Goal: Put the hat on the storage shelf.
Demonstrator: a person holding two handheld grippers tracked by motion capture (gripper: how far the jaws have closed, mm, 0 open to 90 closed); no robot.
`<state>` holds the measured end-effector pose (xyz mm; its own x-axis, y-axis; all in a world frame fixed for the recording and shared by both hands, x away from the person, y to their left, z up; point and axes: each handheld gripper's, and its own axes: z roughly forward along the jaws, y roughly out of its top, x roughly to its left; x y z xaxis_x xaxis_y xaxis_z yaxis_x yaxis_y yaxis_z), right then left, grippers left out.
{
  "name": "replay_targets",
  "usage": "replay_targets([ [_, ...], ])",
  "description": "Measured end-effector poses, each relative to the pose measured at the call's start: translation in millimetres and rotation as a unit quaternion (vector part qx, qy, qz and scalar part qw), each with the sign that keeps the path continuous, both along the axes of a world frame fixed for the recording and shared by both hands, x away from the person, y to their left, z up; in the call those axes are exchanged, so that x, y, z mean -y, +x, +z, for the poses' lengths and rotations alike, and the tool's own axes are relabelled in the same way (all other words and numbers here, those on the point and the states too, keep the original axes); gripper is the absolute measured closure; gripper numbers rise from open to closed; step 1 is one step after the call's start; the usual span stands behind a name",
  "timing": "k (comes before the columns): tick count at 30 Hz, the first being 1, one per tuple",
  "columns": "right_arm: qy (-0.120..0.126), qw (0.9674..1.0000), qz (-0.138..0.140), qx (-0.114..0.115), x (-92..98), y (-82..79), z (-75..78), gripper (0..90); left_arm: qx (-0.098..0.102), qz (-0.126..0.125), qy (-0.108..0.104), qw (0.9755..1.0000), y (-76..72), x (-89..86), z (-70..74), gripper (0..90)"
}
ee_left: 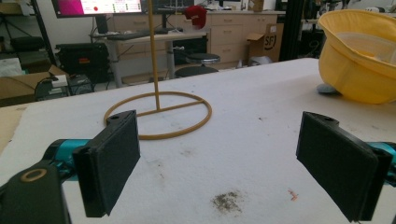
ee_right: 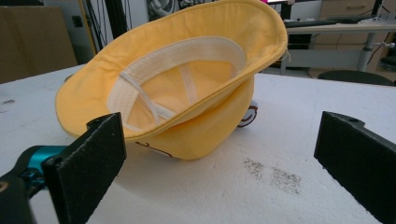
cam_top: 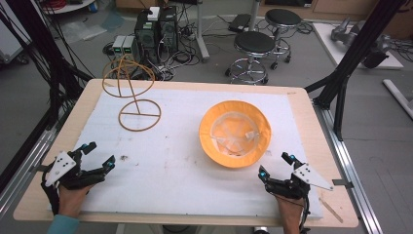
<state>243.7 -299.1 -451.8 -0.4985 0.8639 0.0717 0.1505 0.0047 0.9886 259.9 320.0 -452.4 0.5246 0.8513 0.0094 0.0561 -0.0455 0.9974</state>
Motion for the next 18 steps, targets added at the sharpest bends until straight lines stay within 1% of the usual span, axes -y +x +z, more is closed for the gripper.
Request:
replay_targets([
  [3,0.001,1.0,0.001,-0.001,0.1,0.6,0.0,0.9,0.001,0.0,0.0,1.0,-0.2,-0.1,-0.1,13.9],
  [5,0.001,1.0,0.002,-0.002,0.2,0.6,0.1,0.9,0.003,0.001,0.004,1.0,-0.7,0.0,0.0,13.9],
  [7,0.001,1.0,0.004,-0.001,0.2,0.3,0.0,0.9,0.007,0.004,0.005,1.0,-1.5,0.8,-0.2,13.9],
  [18,-0.001,1.0,0.007,0.003,-0.3,-0.7,-0.1,0.9,0.005,0.003,0.002,1.0,-1.0,0.1,-0.2,13.9],
])
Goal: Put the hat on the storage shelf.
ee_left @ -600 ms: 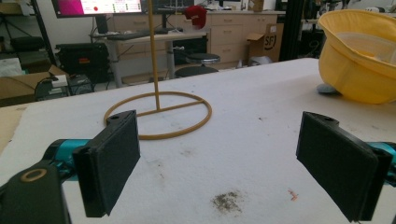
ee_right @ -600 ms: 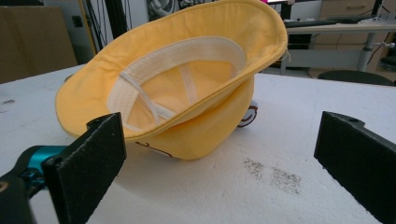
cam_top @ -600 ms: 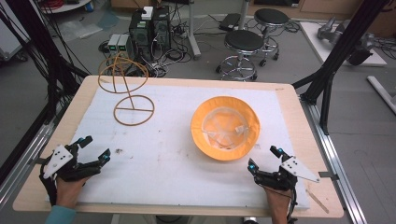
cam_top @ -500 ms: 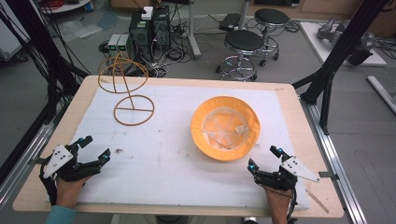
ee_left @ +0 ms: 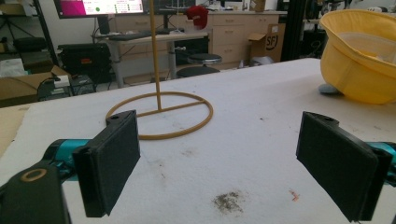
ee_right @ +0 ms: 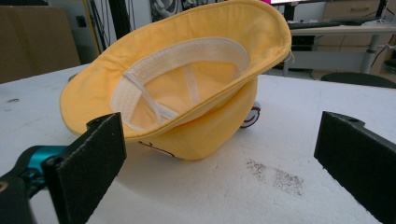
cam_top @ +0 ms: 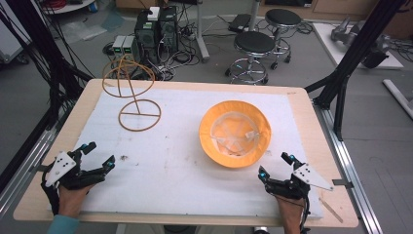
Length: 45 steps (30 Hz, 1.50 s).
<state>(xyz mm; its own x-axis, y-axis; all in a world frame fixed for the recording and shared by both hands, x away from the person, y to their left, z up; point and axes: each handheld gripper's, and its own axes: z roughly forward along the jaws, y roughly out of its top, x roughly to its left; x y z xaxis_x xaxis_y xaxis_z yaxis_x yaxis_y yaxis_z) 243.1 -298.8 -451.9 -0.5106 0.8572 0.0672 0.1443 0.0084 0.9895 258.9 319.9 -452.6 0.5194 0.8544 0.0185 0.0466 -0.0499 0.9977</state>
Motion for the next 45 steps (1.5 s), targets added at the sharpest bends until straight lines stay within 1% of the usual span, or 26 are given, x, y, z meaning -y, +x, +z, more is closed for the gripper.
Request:
replay_targets([
  [10,-0.001,1.0,0.002,-0.002,-0.1,1.1,0.5,0.9,-0.001,0.0,-0.005,1.0,0.4,-0.9,-0.1,13.9],
  [13,0.002,0.9999,0.005,-0.009,1.0,2.8,1.0,0.9,0.0,0.0,-0.006,1.0,0.2,-0.9,-0.1,13.9],
  [14,0.006,0.9998,0.01,-0.017,1.7,4.0,1.3,0.9,0.001,-0.001,-0.007,1.0,0.0,-1.1,-0.2,13.9],
  [15,0.006,0.9998,0.01,-0.017,1.7,4.0,1.3,0.9,0.001,-0.001,-0.007,1.0,0.0,-1.1,-0.2,13.9],
  [16,0.009,0.9997,0.01,-0.022,2.3,5.1,1.5,0.9,0.0,-0.001,-0.006,1.0,-0.1,-1.7,-0.2,13.9],
  [17,0.008,0.9996,0.009,-0.025,2.5,5.6,2.1,0.9,0.0,-0.001,-0.008,1.0,0.0,-1.9,-0.3,13.9],
  [18,-0.005,0.9997,0.005,-0.021,2.1,6.3,4.4,0.9,0.001,0.0,-0.011,0.9999,-0.2,-2.2,-0.4,13.9],
  [21,-0.01,0.9998,0.005,-0.018,1.4,6.3,8.4,0.9,0.003,0.001,-0.011,0.9999,-0.5,-2.0,-0.5,13.9],
  [22,-0.012,0.9998,0.007,-0.013,1.0,5.8,12.6,0.9,0.003,0.001,-0.011,0.9999,-0.5,-1.8,-0.5,13.9],
  [23,-0.011,0.9998,0.007,-0.016,0.4,5.3,14.8,0.9,0.002,0.001,-0.011,0.9999,-0.5,-1.7,-0.4,13.9],
  [25,-0.015,0.9998,0.007,-0.014,0.2,5.7,17.0,0.9,0.002,0.001,-0.01,0.9999,-0.4,-1.7,-0.4,13.9],
  [26,-0.02,0.9996,0.009,-0.016,-0.9,5.9,22.1,0.9,0.001,0.0,-0.009,1.0,-0.3,-1.8,-0.3,13.9],
  [27,-0.025,0.9996,0.01,-0.013,-1.2,6.8,24.8,0.9,0.001,0.001,-0.008,1.0,-0.2,-1.9,-0.3,13.9],
  [34,-0.041,0.9986,0.021,-0.025,-4.6,13.8,51.2,0.9,-0.003,0.002,-0.003,1.0,0.5,-0.7,0.0,14.0],
  [35,-0.041,0.9986,0.021,-0.025,-4.6,13.8,51.2,0.9,-0.003,0.001,-0.003,1.0,0.6,-0.8,0.1,14.0],
  [36,-0.046,0.998,0.023,-0.038,-5.1,18.7,60.3,1.0,-0.003,0.001,-0.004,1.0,0.6,-0.8,0.0,14.0],
  [37,-0.046,0.998,0.023,-0.038,-5.1,18.7,60.3,1.0,-0.003,0.001,-0.004,1.0,0.6,-0.8,0.0,14.0],
  [38,-0.053,0.9969,0.026,-0.052,-5.8,24.7,69.6,1.1,-0.003,0.001,-0.004,1.0,0.7,-0.9,0.0,14.0],
  [39,-0.057,0.9961,0.031,-0.06,-6.6,28.1,74.2,3.1,-0.003,0.001,-0.004,1.0,0.7,-0.9,0.0,14.0],
  [40,-0.065,0.9953,0.036,-0.063,-7.4,31.3,78.5,3.9,-0.003,0.001,-0.004,1.0,0.7,-0.9,0.0,13.9],
  [41,-0.065,0.9953,0.036,-0.063,-7.4,31.3,78.5,3.9,-0.004,0.001,-0.004,1.0,0.8,-0.9,0.0,13.9],
  [42,-0.084,0.9932,0.038,-0.071,-10.7,36.8,86.4,4.0,-0.005,0.0,-0.005,1.0,1.1,-0.9,0.1,14.0],
  [43,-0.092,0.9925,0.039,-0.07,-12.1,39.9,89.8,3.9,-0.005,0.001,-0.006,1.0,1.2,-0.8,0.1,14.0],
  [44,-0.092,0.9925,0.039,-0.07,-12.1,39.9,89.8,3.9,-0.005,0.001,-0.006,1.0,1.2,-0.8,0.1,14.0],
  [45,-0.099,0.9918,0.039,-0.072,-13.5,42.2,93.2,3.9,-0.006,0.0,-0.005,1.0,1.5,-0.9,0.2,14.0],
])
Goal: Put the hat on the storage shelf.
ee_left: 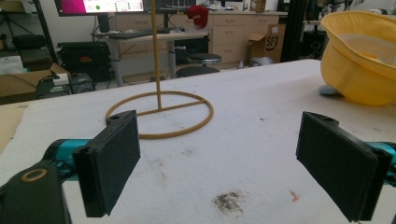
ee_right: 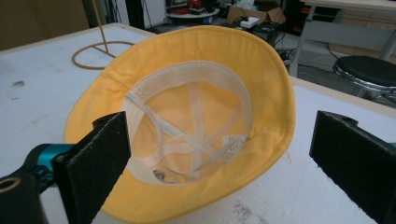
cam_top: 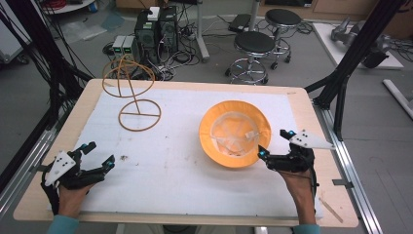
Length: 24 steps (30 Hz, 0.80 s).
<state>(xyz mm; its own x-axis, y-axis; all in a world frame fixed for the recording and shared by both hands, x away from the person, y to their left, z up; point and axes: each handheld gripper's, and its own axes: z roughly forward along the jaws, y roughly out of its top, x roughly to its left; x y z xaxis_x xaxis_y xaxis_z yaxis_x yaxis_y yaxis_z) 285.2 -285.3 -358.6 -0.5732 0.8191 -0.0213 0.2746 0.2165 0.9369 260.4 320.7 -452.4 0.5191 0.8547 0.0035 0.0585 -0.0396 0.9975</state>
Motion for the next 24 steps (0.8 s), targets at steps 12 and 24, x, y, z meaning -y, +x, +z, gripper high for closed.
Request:
replay_targets([
  [12,-0.029,0.9975,0.0,-0.065,-3.2,40.5,29.6,3.9,-0.015,0.001,0.004,0.9999,2.8,0.8,0.7,14.2],
  [24,-0.06,0.9845,0.009,-0.164,-0.5,81.1,35.3,5.2,-0.015,0.0,0.009,0.9998,2.7,1.7,0.9,14.3],
])
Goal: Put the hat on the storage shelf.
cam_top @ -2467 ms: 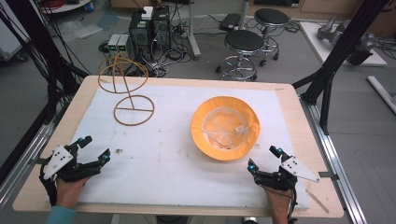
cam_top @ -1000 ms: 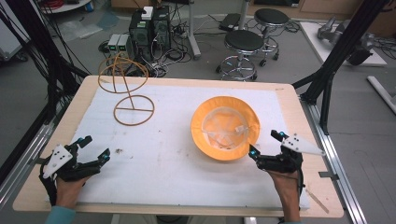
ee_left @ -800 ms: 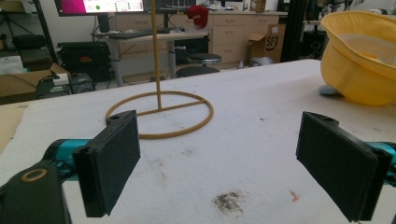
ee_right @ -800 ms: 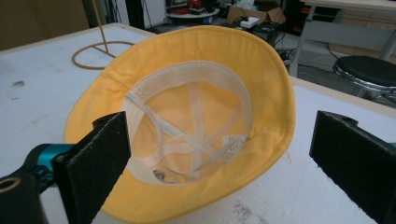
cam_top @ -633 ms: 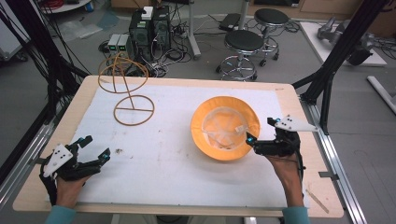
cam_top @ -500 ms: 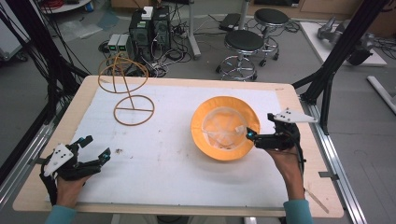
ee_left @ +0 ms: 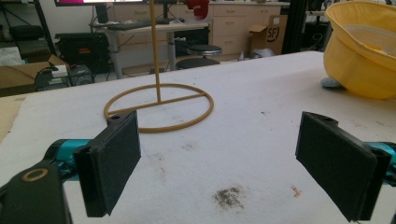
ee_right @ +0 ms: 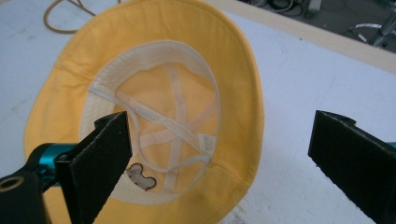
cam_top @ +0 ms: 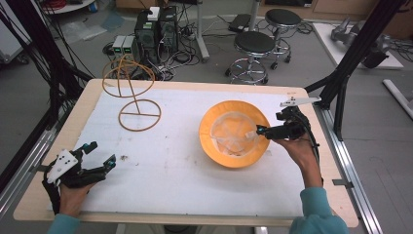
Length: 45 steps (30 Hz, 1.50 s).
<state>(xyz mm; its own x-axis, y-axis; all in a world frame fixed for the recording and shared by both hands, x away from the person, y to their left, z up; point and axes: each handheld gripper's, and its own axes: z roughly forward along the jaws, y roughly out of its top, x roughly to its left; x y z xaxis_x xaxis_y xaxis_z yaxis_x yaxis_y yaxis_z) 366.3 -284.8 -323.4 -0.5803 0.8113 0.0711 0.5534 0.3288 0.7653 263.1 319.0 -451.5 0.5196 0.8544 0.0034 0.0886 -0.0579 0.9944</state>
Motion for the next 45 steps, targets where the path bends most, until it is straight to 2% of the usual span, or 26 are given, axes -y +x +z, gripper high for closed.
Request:
replay_targets([
  [1,0.0,1.0,0.0,0.0,0.0,0.0,0.0,5.2,0.001,0.0,0.0,1.0,-0.1,-0.2,0.0,14.3],
  [2,-0.001,1.0,-0.002,-0.007,1.0,3.2,-1.6,5.5,0.002,0.0,-0.001,1.0,-0.3,-0.4,-0.1,14.3],
  [3,-0.003,0.9998,-0.001,-0.021,3.8,8.5,-4.5,9.9,0.002,0.001,-0.002,1.0,-0.7,-0.4,-0.2,14.3],
  [4,-0.003,0.9998,-0.001,-0.021,3.8,8.5,-4.5,9.9,0.003,0.001,-0.002,1.0,-0.8,-0.3,-0.2,14.3],
  [5,0.0,0.9995,0.006,-0.03,7.7,12.7,-6.7,16.8,0.003,-0.001,-0.002,1.0,-0.7,-0.4,-0.2,14.3],
  [7,0.009,0.9992,0.002,-0.039,10.8,16.0,-8.6,16.9,0.001,-0.001,-0.002,1.0,-0.2,-0.5,-0.2,14.3],
  [11,0.01,0.9985,0.006,-0.054,12.3,21.1,-12.2,17.8,0.003,0.0,0.0,1.0,-0.6,0.2,-0.2,14.3],
  [13,-0.002,0.9979,0.01,-0.064,11.1,24.7,-14.5,19.1,0.005,0.0,0.001,1.0,-0.7,0.4,-0.2,14.3],
  [14,-0.015,0.9971,0.017,-0.073,8.8,26.9,-15.3,22.6,0.006,0.0,0.001,1.0,-0.9,0.3,-0.3,14.3],
  [16,-0.019,0.9969,0.018,-0.075,7.6,27.4,-15.2,24.1,0.006,0.0,0.0,1.0,-1.1,0.3,-0.3,14.3],
  [19,-0.025,0.9966,0.025,-0.074,5.3,28.7,-15.3,30.8,0.007,0.0,0.0,1.0,-1.3,0.2,-0.3,14.3],
  [22,-0.027,0.9963,0.019,-0.079,5.3,29.2,-15.7,36.0,0.01,-0.001,0.001,1.0,-1.7,0.2,-0.5,14.3],
  [25,-0.027,0.9952,0.01,-0.094,7.2,30.6,-17.4,40.1,0.01,0.0,0.0,0.9999,-2.0,-0.1,-0.5,14.3],
  [29,-0.031,0.9943,0.01,-0.102,7.4,31.7,-19.7,43.8,0.009,0.0,0.001,1.0,-1.6,0.4,-0.4,14.3],
  [30,-0.037,0.9935,0.009,-0.107,6.9,31.8,-20.3,48.3,0.007,-0.001,0.004,1.0,-1.4,0.2,-0.2,14.3],
  [32,-0.037,0.9933,0.011,-0.109,6.5,31.9,-20.5,51.6,0.006,0.0,0.004,1.0,-1.0,0.3,-0.2,14.4],
  [33,-0.042,0.9929,0.01,-0.11,5.1,31.2,-20.2,59.5,0.004,0.001,0.005,1.0,-0.7,0.4,0.0,14.4],
  [34,-0.044,0.9931,0.013,-0.108,4.8,31.1,-20.3,63.5,0.004,0.001,0.005,1.0,-0.7,0.4,0.0,14.4],
  [37,-0.051,0.993,0.007,-0.106,3.4,29.9,-18.9,67.6,0.003,0.001,0.004,1.0,-0.4,0.9,-0.1,14.4],
  [41,-0.037,0.9936,0.002,-0.107,2.1,27.2,-15.7,82.8,0.001,0.002,0.005,1.0,-0.3,1.1,0.1,14.7],
  [43,-0.031,0.9939,0.002,-0.105,2.6,26.7,-14.7,84.3,0.002,0.003,0.004,1.0,-0.3,1.3,0.0,14.7],
  [44,-0.018,0.9935,0.0,-0.112,2.9,25.5,-13.9,85.1,0.001,0.003,0.005,1.0,-0.3,1.2,0.1,14.7],
  [45,-0.017,0.9931,-0.001,-0.116,2.5,24.7,-13.6,85.2,0.001,0.003,0.005,1.0,-0.3,1.2,0.1,14.7],
])
